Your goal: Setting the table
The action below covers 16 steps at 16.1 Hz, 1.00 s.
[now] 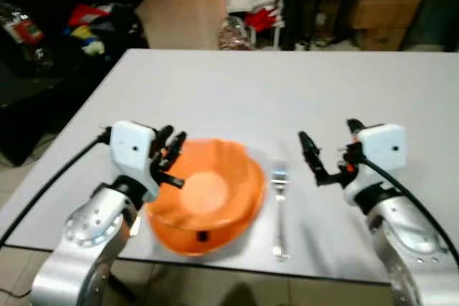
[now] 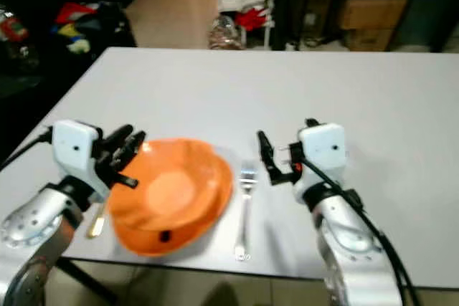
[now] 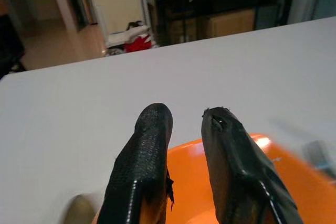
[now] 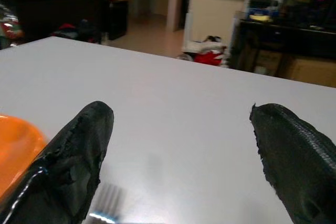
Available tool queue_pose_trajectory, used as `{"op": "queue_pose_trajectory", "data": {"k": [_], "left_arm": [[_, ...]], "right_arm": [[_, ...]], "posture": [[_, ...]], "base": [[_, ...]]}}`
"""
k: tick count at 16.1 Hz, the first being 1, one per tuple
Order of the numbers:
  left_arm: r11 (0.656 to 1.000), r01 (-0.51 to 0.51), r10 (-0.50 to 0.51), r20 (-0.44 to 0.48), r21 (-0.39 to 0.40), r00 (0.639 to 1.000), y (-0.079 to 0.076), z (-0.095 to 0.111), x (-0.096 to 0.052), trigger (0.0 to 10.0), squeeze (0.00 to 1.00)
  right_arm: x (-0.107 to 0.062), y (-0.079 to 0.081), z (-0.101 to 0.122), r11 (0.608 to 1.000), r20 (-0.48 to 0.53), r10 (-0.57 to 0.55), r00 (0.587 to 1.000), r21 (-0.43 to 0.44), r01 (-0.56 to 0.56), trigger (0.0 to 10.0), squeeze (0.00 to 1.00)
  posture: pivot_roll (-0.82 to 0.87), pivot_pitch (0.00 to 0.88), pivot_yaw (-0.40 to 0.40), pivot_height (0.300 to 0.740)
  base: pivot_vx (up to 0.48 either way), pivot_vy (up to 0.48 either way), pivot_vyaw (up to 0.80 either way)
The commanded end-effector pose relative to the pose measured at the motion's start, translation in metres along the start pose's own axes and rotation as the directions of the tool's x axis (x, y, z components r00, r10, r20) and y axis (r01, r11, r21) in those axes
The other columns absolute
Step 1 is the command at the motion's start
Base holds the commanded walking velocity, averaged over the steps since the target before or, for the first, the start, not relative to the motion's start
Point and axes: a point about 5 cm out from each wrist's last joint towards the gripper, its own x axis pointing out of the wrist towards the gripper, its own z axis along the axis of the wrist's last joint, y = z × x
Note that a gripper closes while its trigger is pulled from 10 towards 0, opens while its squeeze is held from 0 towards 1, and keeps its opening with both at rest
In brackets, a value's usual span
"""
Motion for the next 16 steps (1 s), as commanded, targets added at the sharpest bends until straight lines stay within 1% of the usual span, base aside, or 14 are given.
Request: {"op": "queue_pose_trajectory", "data": {"k": [1, 2, 4, 6, 7, 8, 9, 10, 11, 13, 14, 15, 16], "left_arm": [[0.998, -0.046, 0.046, -0.001, 0.032, 0.999, 0.008, 0.002, -0.007, 10.0, 0.0], [0.998, -0.056, 0.056, -0.005, 0.033, 0.998, 0.011, 0.001, -0.009, 10.0, 0.0], [0.998, -0.054, 0.054, -0.003, 0.02, 0.999, 0.013, 0.0, -0.002, 10.0, 0.0], [0.999, -0.052, 0.052, 0.019, 0.013, 0.998, 0.009, 0.006, 0.001, 10.0, 0.0], [0.998, -0.055, 0.055, 0.026, 0.01, 0.998, 0.008, 0.008, 0.001, 10.0, 0.0], [0.998, -0.059, 0.059, 0.033, 0.021, 0.998, 0.01, 0.01, -0.001, 10.0, 0.0], [0.998, -0.063, 0.063, 0.035, 0.023, 0.997, 0.013, 0.011, 0.0, 10.0, 0.0], [0.998, -0.065, 0.064, 0.042, 0.024, 0.997, 0.015, 0.012, 0.004, 10.0, 0.0], [0.998, -0.062, 0.061, 0.045, 0.02, 0.997, 0.014, 0.011, 0.011, 10.0, 0.0], [0.998, -0.06, 0.06, 0.048, 0.009, 0.997, 0.008, 0.012, 0.012, 10.0, 0.0], [0.998, -0.065, 0.065, 0.049, 0.006, 0.997, 0.006, 0.012, 0.012, 10.0, 0.0], [0.997, -0.077, 0.077, 0.04, 0.013, 0.996, 0.006, 0.009, 0.012, 10.0, 0.0], [0.993, -0.117, 0.117, 0.017, 0.003, 0.993, 0.008, 0.004, 0.01, 10.0, 0.0]], "right_arm": [[0.001, 0.008, 0.001, 0.999, 0.001, 0.033, 0.999, 0.039, -0.033, 10.0, 0.0], [0.0, 0.009, 0.0, 0.999, -0.003, 0.031, 1.0, 0.044, -0.031, 10.0, 0.0], [-0.007, 0.005, 0.002, 0.999, 0.001, 0.024, 1.0, 0.035, -0.024, 10.0, 0.0], [-0.008, 0.005, 0.002, 0.998, -0.004, 0.044, 0.999, 0.039, -0.043, 10.0, 0.0], [-0.009, 0.006, 0.002, 0.997, -0.006, 0.059, 0.998, 0.049, -0.059, 10.0, 0.0], [-0.009, 0.013, 0.004, 0.994, 0.004, 0.088, 0.996, 0.061, -0.088, 10.0, 0.0], [-0.008, 0.016, 0.006, 0.993, 0.013, 0.1, 0.995, 0.056, -0.1, 10.0, 0.0], [-0.009, 0.017, 0.011, 0.993, 0.029, 0.101, 0.994, 0.051, -0.103, 10.0, 0.0], [-0.009, 0.012, 0.014, 0.995, 0.045, 0.085, 0.995, 0.043, -0.087, 10.0, 0.0], [-0.008, 0.007, 0.011, 0.995, 0.033, 0.087, 0.996, 0.055, -0.089, 10.0, 0.0], [-0.007, 0.007, 0.01, 0.994, 0.027, 0.092, 0.995, 0.06, -0.093, 10.0, 0.0], [-0.005, 0.009, 0.009, 0.993, 0.026, 0.105, 0.994, 0.058, -0.107, 10.0, 0.0], [0.001, 0.006, 0.01, 0.992, 0.033, 0.106, 0.994, 0.059, -0.108, 10.0, 0.0]], "posture": [[-0.02, 0.0, 0.072, 0.74], [-0.03, 0.0, 0.081, 0.74], [-0.05, 0.0, 0.102, 0.74], [-0.02, 0.0, 0.097, 0.74], [-0.02, 0.0, 0.095, 0.74], [-0.03, 0.0, 0.102, 0.74], [-0.05, 0.0, 0.113, 0.74], [-0.06, 0.0, 0.118, 0.74], [-0.07, 0.0, 0.127, 0.74], [-0.06, 0.0, 0.117, 0.74], [-0.05, 0.0, 0.104, 0.74], [-0.04, 0.0, 0.093, 0.74], [-0.03, 0.0, 0.073, 0.74]], "base": [[0.0, -0.398, 0.0], [0.0, -0.398, 0.58], [0.0, 0.0, 0.8], [0.0, 0.0, 0.8], [0.0, 0.0, 0.8], [0.0, 0.0, 0.8], [0.0, 0.0, 0.8], [0.0, 0.0, 0.8], [0.0, 0.0, 0.8], [0.0, 0.0, 0.8], [0.0, 0.0, 0.8], [0.0, 0.0, 0.8], [0.0, 0.0, 0.8]]}}
